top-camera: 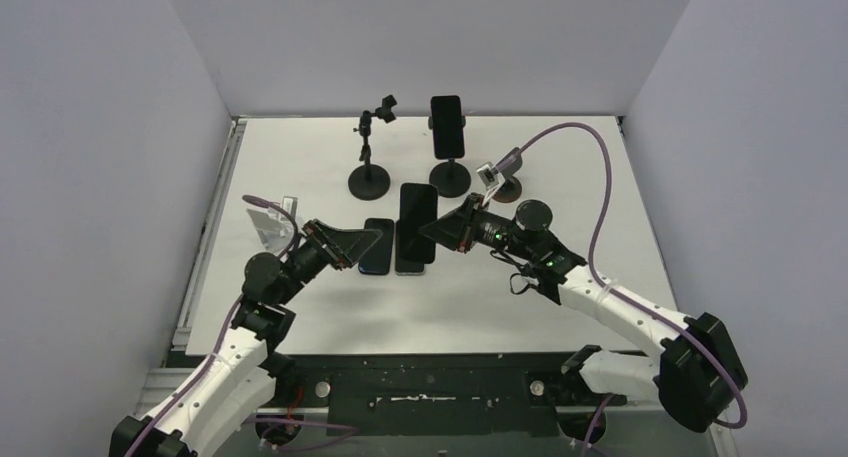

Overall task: Remove the phone from the phone stand
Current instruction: Remove the phone from the phone stand, then place the phone at the center of the board.

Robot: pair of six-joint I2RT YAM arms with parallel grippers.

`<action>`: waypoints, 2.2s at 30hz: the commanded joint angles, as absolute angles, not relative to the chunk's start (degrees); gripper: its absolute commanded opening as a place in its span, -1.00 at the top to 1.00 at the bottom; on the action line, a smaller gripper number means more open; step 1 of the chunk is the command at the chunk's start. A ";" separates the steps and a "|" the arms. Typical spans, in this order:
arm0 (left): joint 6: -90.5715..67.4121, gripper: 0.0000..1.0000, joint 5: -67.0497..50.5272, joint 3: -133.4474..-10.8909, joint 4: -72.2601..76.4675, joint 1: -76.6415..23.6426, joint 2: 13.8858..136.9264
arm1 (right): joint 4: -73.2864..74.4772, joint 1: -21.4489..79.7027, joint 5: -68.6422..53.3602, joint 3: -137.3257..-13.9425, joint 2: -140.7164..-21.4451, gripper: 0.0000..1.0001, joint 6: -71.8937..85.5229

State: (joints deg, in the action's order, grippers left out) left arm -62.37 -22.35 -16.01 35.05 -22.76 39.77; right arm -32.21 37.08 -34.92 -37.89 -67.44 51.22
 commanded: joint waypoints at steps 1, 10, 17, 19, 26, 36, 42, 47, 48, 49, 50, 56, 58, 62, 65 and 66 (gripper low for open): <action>-52.04 -0.95 -18.04 -21.43 26.65 -22.51 40.63 | -7.88 34.31 -35.54 -40.97 -65.40 1.00 34.27; -34.27 -0.95 -16.84 -35.09 16.10 -22.42 48.97 | -6.74 25.74 -40.91 -34.99 -69.33 1.00 34.50; -32.70 -0.95 -25.54 -34.44 19.56 -22.33 53.81 | -15.12 22.72 -41.97 -34.05 -78.25 1.00 38.72; -32.83 -0.95 -27.34 -33.88 20.20 -22.34 54.07 | -16.10 22.37 -42.17 -35.13 -80.96 1.00 38.95; -38.40 -0.95 -33.96 -32.32 22.99 -22.24 54.87 | -16.48 21.98 -41.85 -38.38 -87.83 1.00 38.04; -50.16 -0.95 -42.54 -26.77 40.92 -21.19 60.56 | -15.00 21.94 -38.65 -40.53 -92.55 1.00 35.73; -49.03 -0.95 -41.12 -26.45 39.61 -21.18 59.91 | -14.93 21.91 -37.37 -42.06 -95.65 1.00 34.69; -48.63 -0.95 -40.78 -26.51 39.46 -21.10 60.14 | -16.38 21.89 -37.10 -42.83 -98.42 1.00 35.42; -48.61 -0.95 -40.59 -26.54 39.35 -21.09 60.17 | -16.76 21.94 -37.19 -42.95 -98.96 1.00 35.76; -48.48 -0.95 -40.20 -26.52 39.26 -20.97 60.14 | -17.08 21.90 -37.18 -43.05 -99.50 1.00 36.24; -48.38 -0.95 -39.86 -26.49 39.00 -20.88 60.04 | -17.52 21.89 -37.10 -43.06 -99.98 0.97 36.90; -48.08 -0.95 -39.07 -26.45 38.41 -20.23 59.73 | -20.94 21.70 -36.59 -42.57 -102.61 0.82 41.24; -47.99 -0.95 -38.98 -26.46 38.32 -20.14 59.61 | -21.13 21.49 -36.41 -42.65 -103.54 0.80 41.97; -47.93 -0.95 -38.77 -26.45 38.06 -19.97 59.65 | -22.74 20.91 -35.25 -41.80 -104.54 0.80 43.95; -47.90 -0.95 -38.58 -26.32 37.95 -19.86 59.48 | -24.51 20.64 -35.00 -41.25 -105.34 0.80 45.64; -47.90 -0.95 -38.44 -26.30 37.90 -19.84 59.48 | -25.01 20.54 -34.86 -41.10 -105.67 0.80 46.13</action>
State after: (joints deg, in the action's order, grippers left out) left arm -48.88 -39.24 -26.06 36.21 -20.32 60.82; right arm -21.91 21.41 -40.93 -42.15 -103.48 46.28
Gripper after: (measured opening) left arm 0.974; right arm 0.133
